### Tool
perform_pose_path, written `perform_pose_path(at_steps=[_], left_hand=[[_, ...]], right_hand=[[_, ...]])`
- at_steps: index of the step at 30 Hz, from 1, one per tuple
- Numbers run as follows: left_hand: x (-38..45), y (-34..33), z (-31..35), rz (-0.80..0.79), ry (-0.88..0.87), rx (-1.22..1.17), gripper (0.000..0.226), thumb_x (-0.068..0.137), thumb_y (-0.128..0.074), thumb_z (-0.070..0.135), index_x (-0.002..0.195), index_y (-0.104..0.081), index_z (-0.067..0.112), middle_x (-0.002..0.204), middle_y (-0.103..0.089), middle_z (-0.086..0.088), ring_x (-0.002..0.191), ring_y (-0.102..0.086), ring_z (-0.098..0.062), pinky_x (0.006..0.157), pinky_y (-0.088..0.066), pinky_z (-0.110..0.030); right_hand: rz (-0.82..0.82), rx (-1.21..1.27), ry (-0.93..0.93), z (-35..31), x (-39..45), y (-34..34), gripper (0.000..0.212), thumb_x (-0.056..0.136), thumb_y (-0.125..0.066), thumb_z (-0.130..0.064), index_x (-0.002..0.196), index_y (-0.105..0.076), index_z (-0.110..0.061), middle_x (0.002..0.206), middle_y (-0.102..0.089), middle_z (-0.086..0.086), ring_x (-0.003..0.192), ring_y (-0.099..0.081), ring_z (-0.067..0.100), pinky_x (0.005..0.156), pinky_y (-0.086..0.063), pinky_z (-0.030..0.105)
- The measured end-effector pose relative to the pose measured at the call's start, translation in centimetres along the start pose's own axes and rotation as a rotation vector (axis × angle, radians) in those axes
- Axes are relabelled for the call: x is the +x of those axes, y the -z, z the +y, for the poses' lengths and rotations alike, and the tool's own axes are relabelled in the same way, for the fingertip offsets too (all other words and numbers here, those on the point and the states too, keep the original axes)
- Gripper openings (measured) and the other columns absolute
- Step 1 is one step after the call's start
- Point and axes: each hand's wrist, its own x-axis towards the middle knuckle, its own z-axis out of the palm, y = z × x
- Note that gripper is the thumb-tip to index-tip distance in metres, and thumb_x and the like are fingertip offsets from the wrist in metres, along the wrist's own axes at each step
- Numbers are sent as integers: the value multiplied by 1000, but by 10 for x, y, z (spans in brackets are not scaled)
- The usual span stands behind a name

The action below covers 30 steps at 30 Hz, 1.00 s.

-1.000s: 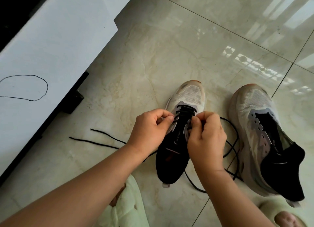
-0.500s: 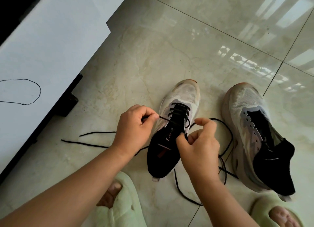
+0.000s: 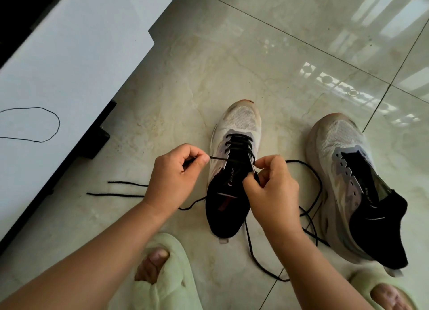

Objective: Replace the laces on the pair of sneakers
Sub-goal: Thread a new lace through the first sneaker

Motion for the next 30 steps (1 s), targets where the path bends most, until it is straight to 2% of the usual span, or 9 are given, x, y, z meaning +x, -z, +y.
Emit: perform_pose_path(at_steps=[5, 7, 9, 12, 15, 21, 23, 26, 30], left_hand=[[3, 10, 16, -12, -50, -76, 14, 82, -69, 21, 70, -63, 16, 54, -55, 12, 50, -47, -1, 51, -37, -9], [1, 15, 25, -136, -137, -154, 15, 82, -70, 22, 69, -65, 15, 55, -55, 13, 50, -48, -1, 51, -37, -9], [-3, 16, 30, -299, -191, -162, 23, 83, -65, 33, 69, -70, 15, 58, -60, 8, 52, -54, -5, 52, -42, -17], [-7, 11, 31, -437, -53, -131, 46, 90, -47, 41, 64, -73, 14, 52, -62, 5, 45, -53, -2, 51, -41, -13], [-6, 7, 30, -433, 7, -5, 50, 93, -40, 48, 63, -71, 21, 44, -54, 6, 42, -48, -1, 50, -39, -16], [-15, -4, 41, -289, -263, 523, 33, 87, -46, 48, 75, -69, 28, 55, -49, 7, 52, -48, -11, 47, -34, -23], [-17, -4, 41, -271, -376, 543, 37, 85, -45, 45, 67, -69, 24, 69, -48, 7, 63, -49, -14, 56, -34, -25], [-17, -5, 40, -377, -508, 644, 36, 85, -43, 42, 70, -72, 25, 109, -59, 9, 103, -50, -20, 90, -26, -37], [-21, -10, 44, -458, -420, 721, 37, 91, -37, 41, 110, -65, 26, 128, -49, 14, 128, -29, -14, 109, 2, -45]], right_hand=[[1, -151, 276, -2, -4, 1, 37, 74, -67, -3, 94, -47, -27, 91, -41, -18, 82, -43, -2, 70, -33, 2], [-14, -120, 292, -3, -3, 0, 34, 74, -66, -2, 98, -54, -23, 96, -41, -17, 90, -44, 1, 76, -33, 2], [8, -102, 308, -5, 0, 0, 29, 76, -67, -4, 101, -63, -19, 94, -41, -14, 91, -45, 8, 81, -35, 10], [35, -94, 325, -5, 2, 2, 14, 78, -69, -4, 86, -71, -15, 86, -42, -10, 87, -47, 15, 77, -40, 24], [41, -88, 302, -3, 1, 6, 14, 76, -71, -6, 85, -70, -17, 86, -43, -12, 88, -46, 9, 77, -38, 19], [0, -23, 229, -5, -1, 6, 20, 76, -68, -1, 87, -64, -18, 89, -46, -12, 87, -45, -9, 74, -35, 2], [-9, 4, 216, -6, -2, 6, 22, 78, -65, 2, 89, -64, -17, 90, -46, -11, 85, -45, -11, 73, -35, 1], [-28, 16, 199, -6, -1, 6, 26, 78, -64, 3, 95, -66, -17, 90, -46, -10, 84, -45, -11, 72, -35, 1], [-36, 27, 180, -6, -1, 8, 27, 78, -65, 2, 96, -66, -18, 90, -47, -10, 83, -46, -11, 72, -36, 2]])
